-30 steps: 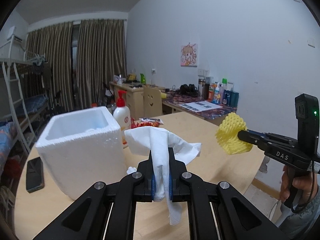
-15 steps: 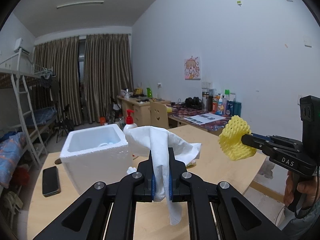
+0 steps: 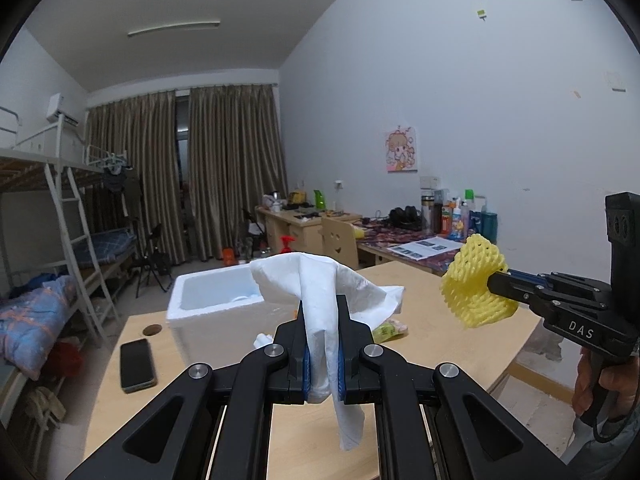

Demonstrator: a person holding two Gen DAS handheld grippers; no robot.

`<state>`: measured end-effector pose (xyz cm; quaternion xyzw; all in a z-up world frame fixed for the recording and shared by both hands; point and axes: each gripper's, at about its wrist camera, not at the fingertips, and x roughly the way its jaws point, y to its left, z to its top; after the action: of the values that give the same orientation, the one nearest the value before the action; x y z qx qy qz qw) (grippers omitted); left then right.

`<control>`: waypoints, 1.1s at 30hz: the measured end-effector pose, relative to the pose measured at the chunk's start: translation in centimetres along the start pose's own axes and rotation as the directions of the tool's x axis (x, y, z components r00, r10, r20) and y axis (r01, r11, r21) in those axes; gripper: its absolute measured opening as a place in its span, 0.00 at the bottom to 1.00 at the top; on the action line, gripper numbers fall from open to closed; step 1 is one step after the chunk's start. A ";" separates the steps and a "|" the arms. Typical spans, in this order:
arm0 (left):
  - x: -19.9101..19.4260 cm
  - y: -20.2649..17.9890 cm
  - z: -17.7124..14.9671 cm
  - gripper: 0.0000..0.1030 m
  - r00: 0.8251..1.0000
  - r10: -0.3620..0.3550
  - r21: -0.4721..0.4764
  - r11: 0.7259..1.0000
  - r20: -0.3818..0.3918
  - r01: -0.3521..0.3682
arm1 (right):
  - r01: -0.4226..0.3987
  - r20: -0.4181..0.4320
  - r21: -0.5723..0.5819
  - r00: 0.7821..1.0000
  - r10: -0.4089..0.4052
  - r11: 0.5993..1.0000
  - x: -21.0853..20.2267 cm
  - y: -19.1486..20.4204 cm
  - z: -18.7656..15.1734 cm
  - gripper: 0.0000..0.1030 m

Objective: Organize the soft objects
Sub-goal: 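Lift the cloth and mesh sleeve and carry both over the white foam box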

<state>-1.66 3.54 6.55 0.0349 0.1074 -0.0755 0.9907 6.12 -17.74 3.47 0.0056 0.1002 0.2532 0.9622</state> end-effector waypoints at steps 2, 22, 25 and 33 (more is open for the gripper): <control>-0.5 0.1 0.1 0.09 1.000 0.015 -0.002 1.000 0.006 -0.015 | -0.015 0.005 -0.004 1.000 0.015 1.000 0.1 0.4 0.0 0.16; -5.7 5.0 -1.3 0.09 0.985 0.171 -0.051 0.984 0.030 -0.169 | -0.142 -0.001 -0.073 0.990 0.142 0.987 2.6 4.7 0.5 0.16; -5.9 5.6 -1.4 0.09 0.982 0.185 -0.060 0.981 0.027 -0.183 | -0.157 -0.007 -0.083 0.988 0.157 0.984 3.0 5.4 0.4 0.16; -6.0 6.2 -1.5 0.09 0.978 0.206 -0.075 0.976 0.021 -0.204 | -0.180 -0.013 -0.088 0.984 0.180 0.980 3.4 5.7 0.5 0.16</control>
<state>-6.75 10.62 6.68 0.0087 0.0915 0.0303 0.9953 6.31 -11.08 3.62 -0.0289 0.0901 0.3433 0.9344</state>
